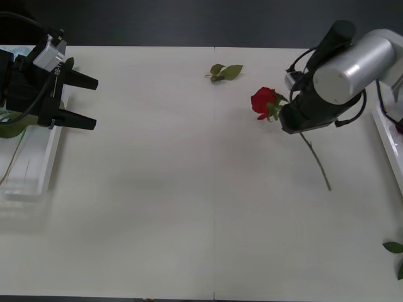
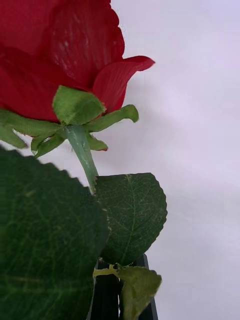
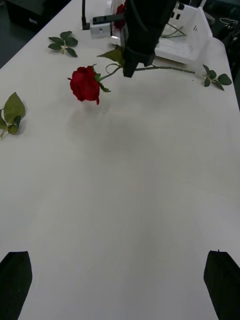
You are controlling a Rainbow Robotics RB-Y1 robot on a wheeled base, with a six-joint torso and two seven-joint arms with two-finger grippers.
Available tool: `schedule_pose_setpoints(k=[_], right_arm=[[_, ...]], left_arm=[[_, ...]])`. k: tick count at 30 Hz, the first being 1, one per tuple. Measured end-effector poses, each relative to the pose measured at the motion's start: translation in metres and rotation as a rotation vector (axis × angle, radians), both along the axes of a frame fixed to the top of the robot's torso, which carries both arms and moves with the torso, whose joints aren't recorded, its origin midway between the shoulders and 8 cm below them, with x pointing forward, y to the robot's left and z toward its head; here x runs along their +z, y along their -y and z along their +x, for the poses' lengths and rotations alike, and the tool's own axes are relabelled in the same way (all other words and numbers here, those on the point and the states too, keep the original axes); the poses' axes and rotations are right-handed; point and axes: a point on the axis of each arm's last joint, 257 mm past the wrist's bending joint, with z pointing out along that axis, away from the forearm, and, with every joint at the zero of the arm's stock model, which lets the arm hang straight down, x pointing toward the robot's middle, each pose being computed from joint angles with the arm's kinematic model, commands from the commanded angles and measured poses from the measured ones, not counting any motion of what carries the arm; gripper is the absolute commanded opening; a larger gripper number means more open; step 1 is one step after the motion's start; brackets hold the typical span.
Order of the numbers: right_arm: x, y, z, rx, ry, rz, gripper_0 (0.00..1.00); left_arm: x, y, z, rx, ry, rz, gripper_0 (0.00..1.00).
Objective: Put the red flowers into the right box and the blue flowers into the left box
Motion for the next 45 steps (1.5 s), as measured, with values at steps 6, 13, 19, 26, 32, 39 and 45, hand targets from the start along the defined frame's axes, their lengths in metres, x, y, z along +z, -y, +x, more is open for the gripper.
schedule_pose_setpoints(k=[6,13,19,26,32,39,45], right_arm=[[0.050,0.082,-0.022,-0.065,0.002,-0.048,0.00],[0.093,0.169,-0.048,-0.190,-0.004,-0.101,0.00],[0.113,0.209,-0.047,-0.267,0.040,-0.102,0.00],[0.105,0.248,-0.032,-0.308,0.149,-0.054,0.00],[0.083,0.305,-0.041,-0.354,0.212,-0.098,0.00],[0.081,0.353,-0.054,-0.426,0.273,-0.130,0.00],[0.081,0.382,-0.052,-0.424,0.341,-0.178,0.00]], left_arm=[[0.000,0.000,0.000,0.000,0.000,0.000,1.00],[0.000,0.000,0.000,0.000,0.000,0.000,1.00],[0.000,0.000,0.000,0.000,0.000,0.000,1.00],[0.000,0.000,0.000,0.000,0.000,0.000,1.00],[0.000,0.000,0.000,0.000,0.000,0.000,1.00],[0.000,0.000,0.000,0.000,0.001,0.000,1.00],[0.000,0.000,0.000,0.000,0.001,0.000,1.00]])
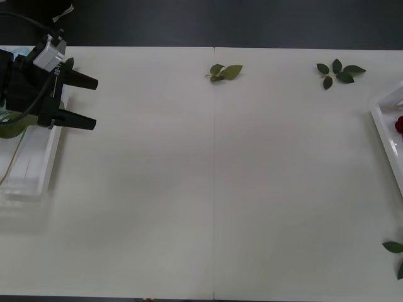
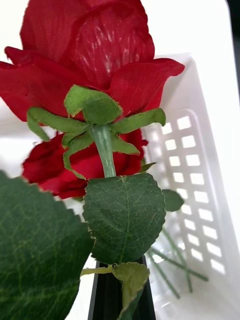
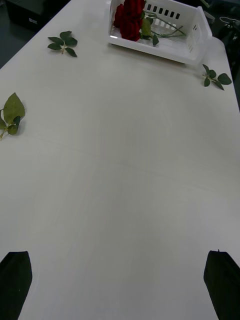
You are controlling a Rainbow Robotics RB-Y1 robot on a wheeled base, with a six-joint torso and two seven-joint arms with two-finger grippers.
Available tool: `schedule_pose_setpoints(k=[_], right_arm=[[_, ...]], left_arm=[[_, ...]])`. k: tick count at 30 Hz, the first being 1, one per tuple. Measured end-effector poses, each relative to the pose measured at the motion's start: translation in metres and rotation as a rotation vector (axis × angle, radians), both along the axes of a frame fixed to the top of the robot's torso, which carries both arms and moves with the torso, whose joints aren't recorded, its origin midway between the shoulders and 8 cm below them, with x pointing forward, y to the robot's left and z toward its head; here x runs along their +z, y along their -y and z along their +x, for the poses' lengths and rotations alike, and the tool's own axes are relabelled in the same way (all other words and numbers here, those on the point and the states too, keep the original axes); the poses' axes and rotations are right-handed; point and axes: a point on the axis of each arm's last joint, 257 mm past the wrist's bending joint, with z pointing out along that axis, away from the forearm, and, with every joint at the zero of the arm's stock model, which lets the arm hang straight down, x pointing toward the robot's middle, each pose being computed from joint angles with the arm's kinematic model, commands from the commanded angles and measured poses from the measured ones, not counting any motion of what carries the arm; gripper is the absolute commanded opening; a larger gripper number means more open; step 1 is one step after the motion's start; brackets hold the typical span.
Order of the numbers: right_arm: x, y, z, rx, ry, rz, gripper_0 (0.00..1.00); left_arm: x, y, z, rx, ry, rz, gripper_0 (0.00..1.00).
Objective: Put the red flowers into the right box and the blue flowers into the left box
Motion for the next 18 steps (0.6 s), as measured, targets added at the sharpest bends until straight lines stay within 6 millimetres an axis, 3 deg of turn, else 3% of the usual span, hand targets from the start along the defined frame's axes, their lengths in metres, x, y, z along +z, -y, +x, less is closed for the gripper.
schedule_pose_setpoints(k=[11,13,16,18], right_arm=[[-0.054,0.017,0.003,-0.023,-0.001,-0.057,0.00],[-0.060,0.018,0.004,-0.025,0.001,-0.062,0.04],[-0.065,0.022,0.002,-0.037,-0.004,-0.065,0.23],[-0.066,0.027,-0.001,-0.048,-0.009,-0.067,0.45]], left_arm=[[0.000,0.000,0.000,0.000,0.000,0.000,1.00],[0.000,0.000,0.000,0.000,0.000,0.000,1.00],[0.000,0.000,0.000,0.000,0.000,0.000,1.00],[0.000,0.000,0.000,0.000,0.000,0.000,1.00]])
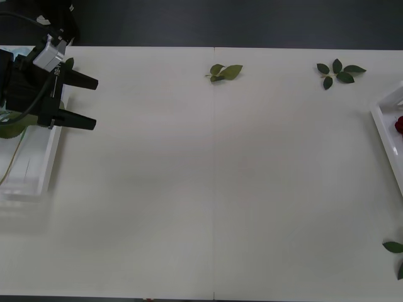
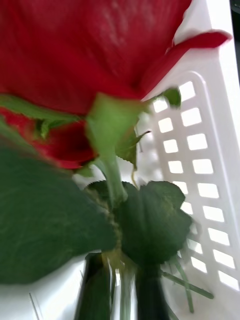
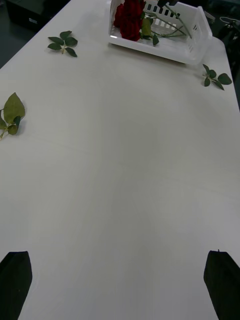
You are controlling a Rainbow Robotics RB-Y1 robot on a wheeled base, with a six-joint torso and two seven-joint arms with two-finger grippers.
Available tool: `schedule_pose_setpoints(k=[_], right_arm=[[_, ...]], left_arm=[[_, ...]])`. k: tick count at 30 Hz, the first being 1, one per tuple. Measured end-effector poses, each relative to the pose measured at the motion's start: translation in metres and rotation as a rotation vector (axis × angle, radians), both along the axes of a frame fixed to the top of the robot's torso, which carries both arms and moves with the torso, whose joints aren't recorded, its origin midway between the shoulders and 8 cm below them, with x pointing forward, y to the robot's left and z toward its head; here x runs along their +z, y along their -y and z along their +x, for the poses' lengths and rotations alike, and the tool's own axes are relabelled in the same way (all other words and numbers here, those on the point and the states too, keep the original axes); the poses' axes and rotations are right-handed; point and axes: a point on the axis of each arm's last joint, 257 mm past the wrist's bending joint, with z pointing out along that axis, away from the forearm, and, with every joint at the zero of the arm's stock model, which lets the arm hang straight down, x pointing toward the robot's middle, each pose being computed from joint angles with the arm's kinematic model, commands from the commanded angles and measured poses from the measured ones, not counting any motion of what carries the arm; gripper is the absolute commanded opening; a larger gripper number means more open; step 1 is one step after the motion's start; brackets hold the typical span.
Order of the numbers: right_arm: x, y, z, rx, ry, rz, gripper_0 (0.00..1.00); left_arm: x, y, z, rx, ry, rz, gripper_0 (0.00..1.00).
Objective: Put the red flowers into the right box and the blue flowers into the left box
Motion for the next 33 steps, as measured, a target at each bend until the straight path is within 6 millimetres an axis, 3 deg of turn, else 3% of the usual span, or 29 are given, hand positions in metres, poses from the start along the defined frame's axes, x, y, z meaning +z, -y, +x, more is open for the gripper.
schedule_pose_setpoints(k=[5,12,19,23,28,33], right_arm=[[-0.002,0.016,-0.008,-0.028,-0.014,-0.025,0.71],[0.000,0.021,-0.008,-0.023,-0.010,-0.040,0.98],[-0.009,0.000,-0.004,0.054,-0.037,0.007,1.00],[-0.012,-0.031,0.005,0.151,-0.040,0.059,1.00],[-0.003,-0.094,0.021,0.306,-0.018,0.144,1.00],[0.021,-0.163,0.028,0.499,-0.007,0.186,1.00]], left_arm=[[0.000,0.000,0.000,0.000,0.000,0.000,1.00],[0.000,0.000,0.000,0.000,0.000,0.000,1.00],[0.000,0.000,0.000,0.000,0.000,0.000,1.00],[0.000,0.000,0.000,0.000,0.000,0.000,1.00],[0.000,0.000,0.000,0.000,0.000,0.000,1.00],[0.000,0.000,0.000,0.000,0.000,0.000,1.00]])
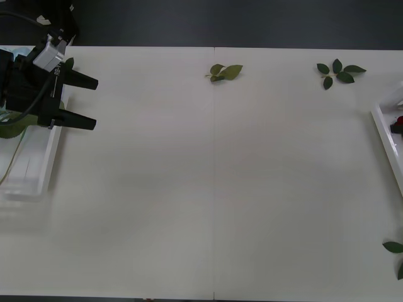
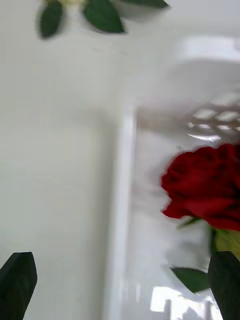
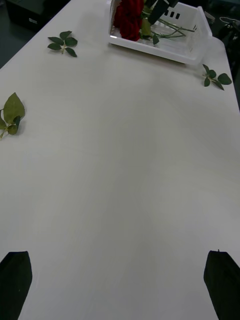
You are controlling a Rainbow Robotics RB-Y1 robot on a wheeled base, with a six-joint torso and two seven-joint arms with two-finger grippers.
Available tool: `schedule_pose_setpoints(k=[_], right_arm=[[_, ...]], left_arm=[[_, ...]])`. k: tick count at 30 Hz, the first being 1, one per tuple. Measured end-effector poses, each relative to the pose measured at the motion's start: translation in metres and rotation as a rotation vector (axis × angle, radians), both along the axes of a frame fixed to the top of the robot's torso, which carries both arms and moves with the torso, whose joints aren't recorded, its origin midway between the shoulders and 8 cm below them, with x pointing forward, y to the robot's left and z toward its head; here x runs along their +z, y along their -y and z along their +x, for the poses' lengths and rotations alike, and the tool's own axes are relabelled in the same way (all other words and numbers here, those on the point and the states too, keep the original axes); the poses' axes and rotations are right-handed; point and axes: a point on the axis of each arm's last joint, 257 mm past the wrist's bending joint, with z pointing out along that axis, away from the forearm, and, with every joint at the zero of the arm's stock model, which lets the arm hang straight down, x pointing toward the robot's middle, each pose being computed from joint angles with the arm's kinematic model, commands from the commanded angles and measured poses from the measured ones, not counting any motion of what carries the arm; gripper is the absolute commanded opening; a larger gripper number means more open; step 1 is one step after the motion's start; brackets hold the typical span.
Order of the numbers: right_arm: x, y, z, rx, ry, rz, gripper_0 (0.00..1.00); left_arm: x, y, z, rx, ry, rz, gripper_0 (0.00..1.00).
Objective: Put the red flowers into the right box and the blue flowers into the left box
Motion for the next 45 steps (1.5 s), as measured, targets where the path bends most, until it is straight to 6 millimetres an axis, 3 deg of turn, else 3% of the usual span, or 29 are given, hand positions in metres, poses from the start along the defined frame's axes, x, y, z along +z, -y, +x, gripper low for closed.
schedule_pose_setpoints(k=[7,12,18,28,39,45], right_arm=[[0.031,-0.105,-0.005,0.288,0.054,0.047,1.00],[0.039,-0.181,-0.041,0.467,-0.005,0.202,1.00],[0.053,-0.233,-0.060,0.703,0.037,0.242,1.00],[0.094,-0.314,-0.052,0.893,0.177,0.306,1.00],[0.090,-0.390,-0.058,1.053,0.176,0.262,1.00],[0.096,-0.426,-0.066,1.106,0.195,0.322,1.00]], left_arm=[[0.000,0.000,0.000,0.000,0.000,0.000,1.00],[0.000,0.000,0.000,0.000,0.000,0.000,1.00],[0.000,0.000,0.000,0.000,0.000,0.000,1.00],[0.000,0.000,0.000,0.000,0.000,0.000,1.00],[0.000,0.000,0.000,0.000,0.000,0.000,1.00],[0.000,0.000,0.000,0.000,0.000,0.000,1.00]])
